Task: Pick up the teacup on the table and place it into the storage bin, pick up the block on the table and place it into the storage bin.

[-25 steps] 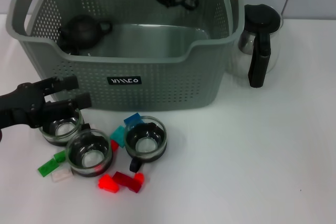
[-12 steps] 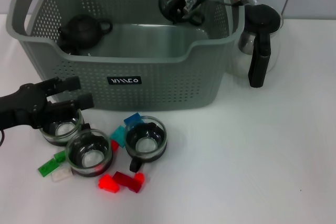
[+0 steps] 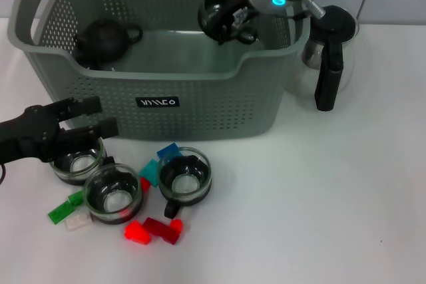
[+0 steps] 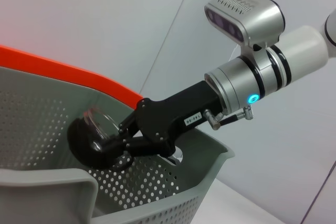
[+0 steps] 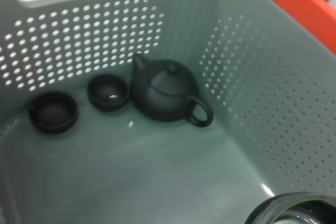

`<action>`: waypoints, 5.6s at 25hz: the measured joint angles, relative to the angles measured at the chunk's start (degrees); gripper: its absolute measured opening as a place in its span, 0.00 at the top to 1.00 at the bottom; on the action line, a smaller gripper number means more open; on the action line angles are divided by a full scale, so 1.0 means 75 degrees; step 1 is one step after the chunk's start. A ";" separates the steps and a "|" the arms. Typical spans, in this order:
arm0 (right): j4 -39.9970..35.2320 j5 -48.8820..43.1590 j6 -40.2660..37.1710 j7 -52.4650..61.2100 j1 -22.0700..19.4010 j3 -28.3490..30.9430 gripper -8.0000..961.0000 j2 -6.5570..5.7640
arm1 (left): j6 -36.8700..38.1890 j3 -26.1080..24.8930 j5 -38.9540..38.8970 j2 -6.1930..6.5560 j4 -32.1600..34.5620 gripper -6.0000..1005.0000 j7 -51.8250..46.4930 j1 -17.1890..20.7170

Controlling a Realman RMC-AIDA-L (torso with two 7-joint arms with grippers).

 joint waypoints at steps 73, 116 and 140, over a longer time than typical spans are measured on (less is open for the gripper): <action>-0.3844 0.0068 -0.2879 0.1003 -0.0750 0.0293 0.47 -0.0204 | 0.0295 0.0009 -0.0194 0.0059 0.0086 0.18 -0.0092 0.0005; -0.6733 0.1774 -0.8204 0.1149 -0.1121 0.0585 0.47 -0.0221 | 0.0574 0.0011 -0.0117 0.0058 0.0339 0.18 -0.0188 0.0099; -0.5752 0.1922 -0.6697 0.0472 -0.1629 -0.2919 0.47 -0.0029 | 0.0559 0.0011 -0.0153 0.0047 0.0339 0.18 -0.0200 0.0108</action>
